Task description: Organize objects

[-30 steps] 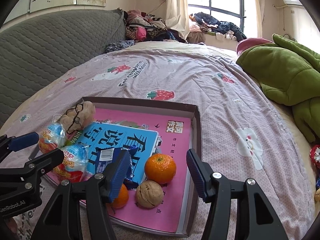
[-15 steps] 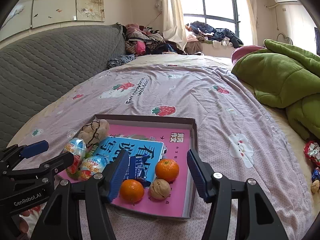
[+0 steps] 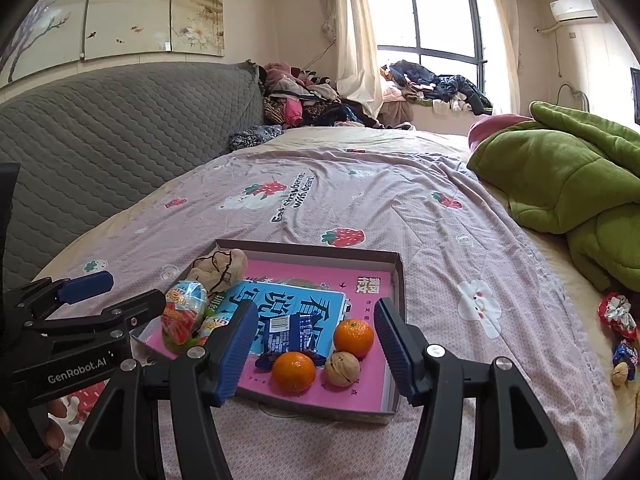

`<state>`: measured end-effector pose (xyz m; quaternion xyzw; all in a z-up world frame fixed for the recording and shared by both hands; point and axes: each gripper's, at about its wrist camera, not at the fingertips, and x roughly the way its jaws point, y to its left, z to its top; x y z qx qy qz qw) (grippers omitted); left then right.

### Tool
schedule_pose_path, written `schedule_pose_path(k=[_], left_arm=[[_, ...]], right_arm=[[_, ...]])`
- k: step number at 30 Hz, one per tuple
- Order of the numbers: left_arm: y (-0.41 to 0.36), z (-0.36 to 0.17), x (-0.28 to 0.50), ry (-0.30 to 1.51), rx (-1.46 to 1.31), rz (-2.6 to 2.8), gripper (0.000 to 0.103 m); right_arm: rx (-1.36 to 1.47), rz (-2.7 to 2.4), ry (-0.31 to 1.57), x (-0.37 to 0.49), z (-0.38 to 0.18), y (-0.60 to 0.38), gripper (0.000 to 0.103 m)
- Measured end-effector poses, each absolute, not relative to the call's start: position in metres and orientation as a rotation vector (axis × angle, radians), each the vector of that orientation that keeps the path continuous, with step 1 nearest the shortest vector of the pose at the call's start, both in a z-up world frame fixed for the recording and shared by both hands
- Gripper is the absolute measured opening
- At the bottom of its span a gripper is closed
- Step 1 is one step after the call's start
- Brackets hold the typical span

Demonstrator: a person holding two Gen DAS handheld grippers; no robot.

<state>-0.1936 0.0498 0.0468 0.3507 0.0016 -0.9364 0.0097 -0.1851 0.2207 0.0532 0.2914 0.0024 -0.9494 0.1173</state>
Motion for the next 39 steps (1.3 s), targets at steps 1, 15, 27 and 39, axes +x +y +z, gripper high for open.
schedule_pose_path(k=[1,15,27,39], left_arm=[[0.049,0.048,-0.192,0.005,1.087,-2.925,0.074],[0.048,0.066,-0.166,-0.033,1.033,-2.948,0.074],[0.041,0.074,-0.15,-0.042,0.994,-2.945,0.074],[0.038,0.066,-0.133,-0.024,1.01,-2.954,0.074]], right_arm=[[0.851,-2.78,0.004,-0.184,0.054,0.221,0.06],[0.808,-2.805,-0.036,-0.165,0.067,0.232,0.06],[0.78,-2.81,-0.041,-0.152,0.075,0.236,0.06],[0.782,-2.824,-0.036,-0.133,0.076,0.238,0.06]])
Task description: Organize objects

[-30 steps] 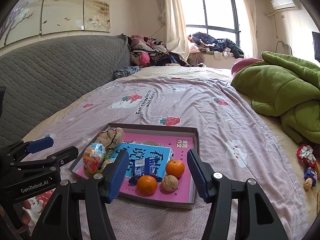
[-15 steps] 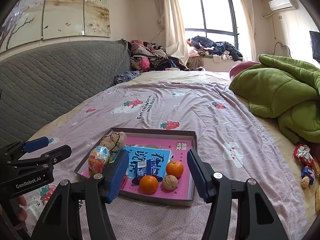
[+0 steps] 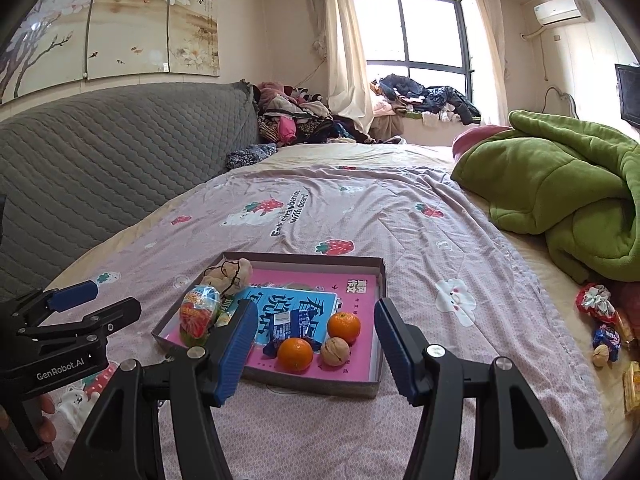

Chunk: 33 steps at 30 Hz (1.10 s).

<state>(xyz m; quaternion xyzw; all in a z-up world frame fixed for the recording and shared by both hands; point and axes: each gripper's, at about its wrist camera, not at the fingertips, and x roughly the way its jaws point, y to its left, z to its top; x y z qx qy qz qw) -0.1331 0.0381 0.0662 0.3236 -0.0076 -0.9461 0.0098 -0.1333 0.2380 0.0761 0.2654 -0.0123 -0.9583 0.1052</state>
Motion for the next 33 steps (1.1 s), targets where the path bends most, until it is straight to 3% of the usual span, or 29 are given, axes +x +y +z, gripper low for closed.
schedule_pose_path(k=[33], left_arm=[[0.013,0.023,-0.101,-0.011,1.104,-2.906,0.074]], right_arm=[[0.957,-2.789,0.058,-0.094,0.02,0.216,0.06]])
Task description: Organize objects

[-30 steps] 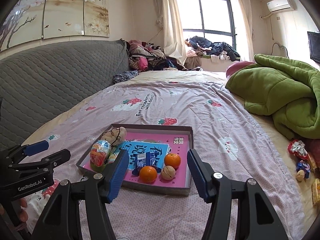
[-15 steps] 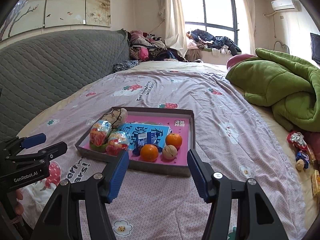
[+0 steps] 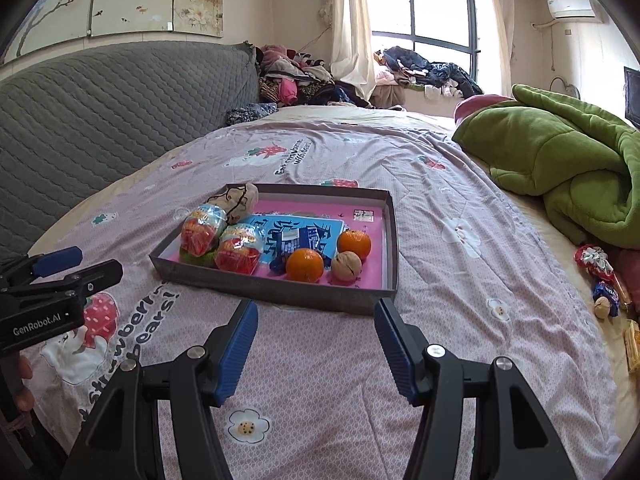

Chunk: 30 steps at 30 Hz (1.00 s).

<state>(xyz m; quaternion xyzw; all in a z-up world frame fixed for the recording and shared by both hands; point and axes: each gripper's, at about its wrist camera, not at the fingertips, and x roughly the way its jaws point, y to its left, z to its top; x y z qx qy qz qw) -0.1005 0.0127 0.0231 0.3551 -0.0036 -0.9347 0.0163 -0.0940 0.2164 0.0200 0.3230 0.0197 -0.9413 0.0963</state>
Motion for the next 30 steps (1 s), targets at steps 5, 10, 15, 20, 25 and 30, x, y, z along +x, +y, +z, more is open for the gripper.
schedule_pose_path(k=[5,10,15,20,25,30], left_arm=[[0.011,0.017,-0.096,-0.008,1.117,-2.902,0.074],[0.009,0.011,-0.092,-0.006,1.14,-2.895,0.074],[0.005,0.004,-0.089,0.013,1.162,-2.89,0.074],[0.003,-0.003,-0.086,0.018,1.179,-2.89,0.074],[0.003,-0.006,-0.084,0.025,1.183,-2.896,0.074],[0.003,-0.01,-0.083,0.015,1.187,-2.891,0.074]], right_arm=[[0.98,-2.792,0.062,-0.089,0.013,0.217,0.06],[0.997,-2.798,0.063,-0.085,0.007,0.217,0.06],[1.014,-2.812,0.068,-0.083,0.001,0.219,0.06],[1.026,-2.82,0.056,-0.08,-0.004,0.223,0.06],[1.025,-2.816,0.065,-0.075,-0.008,0.22,0.06],[1.03,-2.813,0.052,-0.071,-0.012,0.22,0.06]])
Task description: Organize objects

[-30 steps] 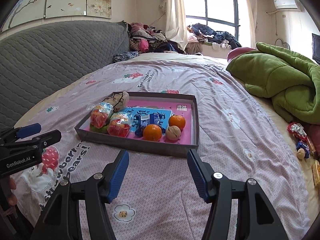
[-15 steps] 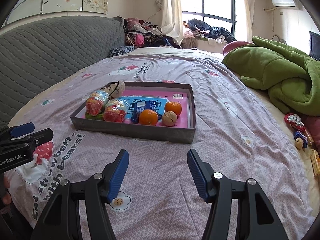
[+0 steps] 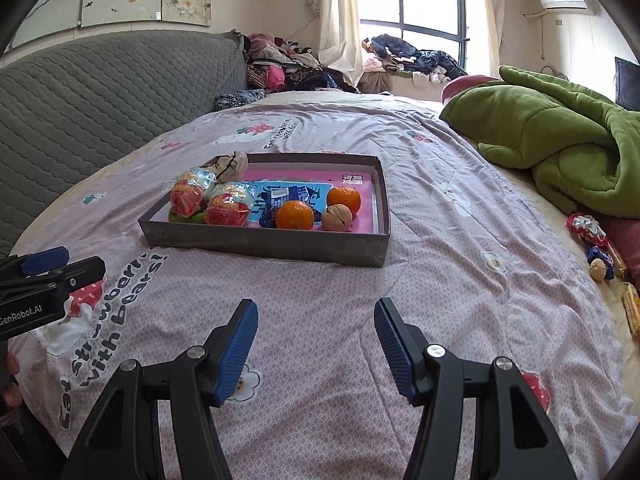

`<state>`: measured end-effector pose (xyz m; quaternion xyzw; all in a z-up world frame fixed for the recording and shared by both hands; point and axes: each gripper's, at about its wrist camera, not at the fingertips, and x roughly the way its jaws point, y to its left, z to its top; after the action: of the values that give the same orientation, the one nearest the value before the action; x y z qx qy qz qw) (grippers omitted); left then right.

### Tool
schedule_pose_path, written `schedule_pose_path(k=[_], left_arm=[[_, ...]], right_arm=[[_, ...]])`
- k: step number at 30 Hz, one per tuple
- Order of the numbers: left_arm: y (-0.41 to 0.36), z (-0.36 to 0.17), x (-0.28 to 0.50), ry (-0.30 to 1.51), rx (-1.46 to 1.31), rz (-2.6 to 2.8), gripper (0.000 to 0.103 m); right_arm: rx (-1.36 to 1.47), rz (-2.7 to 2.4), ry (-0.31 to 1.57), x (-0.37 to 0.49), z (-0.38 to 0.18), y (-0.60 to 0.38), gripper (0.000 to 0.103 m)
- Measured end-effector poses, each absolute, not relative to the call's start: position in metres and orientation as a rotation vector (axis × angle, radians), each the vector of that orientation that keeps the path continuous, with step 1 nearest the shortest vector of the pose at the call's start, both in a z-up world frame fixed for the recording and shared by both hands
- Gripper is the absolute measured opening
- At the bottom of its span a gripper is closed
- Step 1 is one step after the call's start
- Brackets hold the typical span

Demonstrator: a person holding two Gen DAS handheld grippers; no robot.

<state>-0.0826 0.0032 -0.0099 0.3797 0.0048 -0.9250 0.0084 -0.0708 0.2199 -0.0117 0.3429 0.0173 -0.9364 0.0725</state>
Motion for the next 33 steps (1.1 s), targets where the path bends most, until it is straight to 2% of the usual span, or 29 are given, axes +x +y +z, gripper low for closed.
schedule_pose_path(k=[33], left_arm=[[0.003,-0.03,-0.079,0.009,1.223,-2.877,0.074]], right_arm=[[1.091,-2.795,0.055,-0.07,-0.029,0.218,0.06]])
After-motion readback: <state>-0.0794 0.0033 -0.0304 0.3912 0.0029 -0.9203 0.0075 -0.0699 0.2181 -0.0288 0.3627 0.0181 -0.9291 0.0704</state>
